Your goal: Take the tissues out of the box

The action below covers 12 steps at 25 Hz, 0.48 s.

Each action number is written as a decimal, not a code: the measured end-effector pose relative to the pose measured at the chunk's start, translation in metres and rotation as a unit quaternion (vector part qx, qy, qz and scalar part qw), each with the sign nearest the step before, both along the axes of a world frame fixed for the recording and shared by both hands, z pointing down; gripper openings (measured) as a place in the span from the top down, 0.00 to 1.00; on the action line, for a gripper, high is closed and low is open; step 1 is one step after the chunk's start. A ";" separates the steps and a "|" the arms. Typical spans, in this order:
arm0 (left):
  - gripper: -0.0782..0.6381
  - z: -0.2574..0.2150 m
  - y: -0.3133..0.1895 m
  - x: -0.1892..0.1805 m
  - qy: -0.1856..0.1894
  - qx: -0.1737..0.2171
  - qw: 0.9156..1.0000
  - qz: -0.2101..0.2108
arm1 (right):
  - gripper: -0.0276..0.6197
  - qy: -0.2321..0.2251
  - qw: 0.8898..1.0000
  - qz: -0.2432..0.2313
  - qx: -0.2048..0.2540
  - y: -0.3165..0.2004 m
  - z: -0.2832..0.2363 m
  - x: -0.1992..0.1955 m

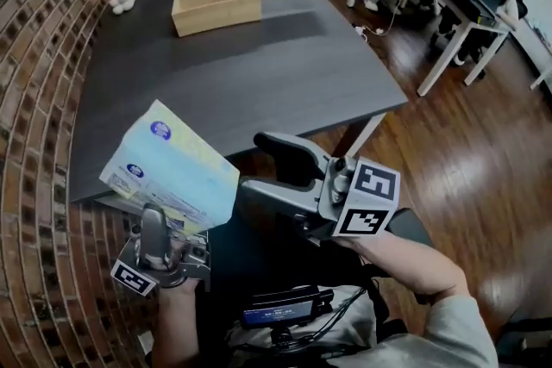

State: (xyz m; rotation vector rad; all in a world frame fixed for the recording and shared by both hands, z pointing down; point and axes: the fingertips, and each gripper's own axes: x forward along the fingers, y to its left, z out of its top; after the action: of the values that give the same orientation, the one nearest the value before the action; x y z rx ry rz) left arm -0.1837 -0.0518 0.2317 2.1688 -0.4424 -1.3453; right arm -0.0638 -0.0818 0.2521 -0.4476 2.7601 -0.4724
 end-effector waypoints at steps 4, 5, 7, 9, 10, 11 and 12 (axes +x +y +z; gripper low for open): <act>0.43 -0.019 0.010 0.006 -0.033 0.030 0.999 0.001 | 0.46 -0.015 1.000 0.012 -0.023 -0.007 0.006 0.013; 0.43 -0.023 0.010 0.007 -0.035 0.039 0.999 0.003 | 0.46 -0.016 1.000 0.008 -0.025 -0.006 0.008 0.015; 0.43 -0.026 0.007 0.007 -0.034 0.050 0.998 0.009 | 0.46 -0.010 1.000 -0.009 -0.017 -0.001 0.009 0.016; 0.43 -0.023 0.005 0.006 -0.030 0.045 0.998 0.016 | 0.46 -0.006 1.000 -0.018 0.003 0.006 0.003 0.015; 0.43 -0.020 0.005 0.005 -0.028 0.039 0.999 0.018 | 0.46 -0.003 1.000 -0.018 0.011 0.009 0.002 0.013; 0.43 -0.017 0.005 0.004 -0.027 0.032 0.999 0.019 | 0.46 0.001 1.000 -0.017 0.012 0.010 0.002 0.012; 0.43 -0.015 0.005 0.004 -0.027 0.028 0.999 0.019 | 0.46 0.002 1.000 -0.019 0.006 0.010 0.003 0.011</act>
State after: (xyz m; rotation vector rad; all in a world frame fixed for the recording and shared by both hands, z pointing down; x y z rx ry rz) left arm -0.1798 -0.0464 0.2166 2.2521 -0.3865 -1.2942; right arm -0.0533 -0.0720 0.2555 -0.3942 2.7774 -0.4639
